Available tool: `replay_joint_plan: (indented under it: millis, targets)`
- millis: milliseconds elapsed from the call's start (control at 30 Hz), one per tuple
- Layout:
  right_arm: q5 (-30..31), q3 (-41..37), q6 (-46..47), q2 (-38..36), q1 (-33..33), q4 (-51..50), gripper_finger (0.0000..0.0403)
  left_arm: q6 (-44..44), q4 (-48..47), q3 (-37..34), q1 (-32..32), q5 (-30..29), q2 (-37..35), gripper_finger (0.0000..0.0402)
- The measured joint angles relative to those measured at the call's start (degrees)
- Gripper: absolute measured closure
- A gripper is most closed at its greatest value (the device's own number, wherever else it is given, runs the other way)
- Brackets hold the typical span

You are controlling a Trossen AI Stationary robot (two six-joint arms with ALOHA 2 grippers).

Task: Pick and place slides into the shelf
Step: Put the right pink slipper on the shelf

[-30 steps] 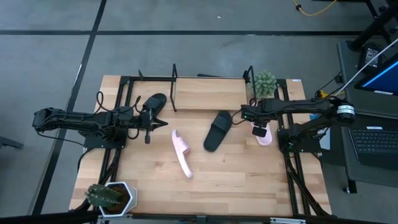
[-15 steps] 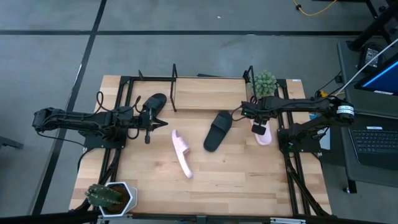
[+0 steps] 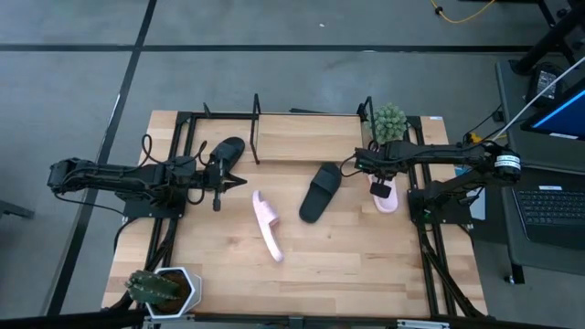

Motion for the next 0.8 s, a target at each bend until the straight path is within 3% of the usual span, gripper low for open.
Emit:
replay_joint_plan:
  millis: [433, 800]
  targets:
    - [-3.70, 6.97, 5.06, 0.02, 1.29, -10.82, 0.0401, -0.17, 0.01, 0.00, -0.01, 0.01, -0.02, 0.0401]
    - [-11.77, 14.74, 6.55, 0.02, 5.22, -19.01, 0.0403, -0.38, 0.01, 0.00, 0.00, -0.01, -0.02, 0.0401]
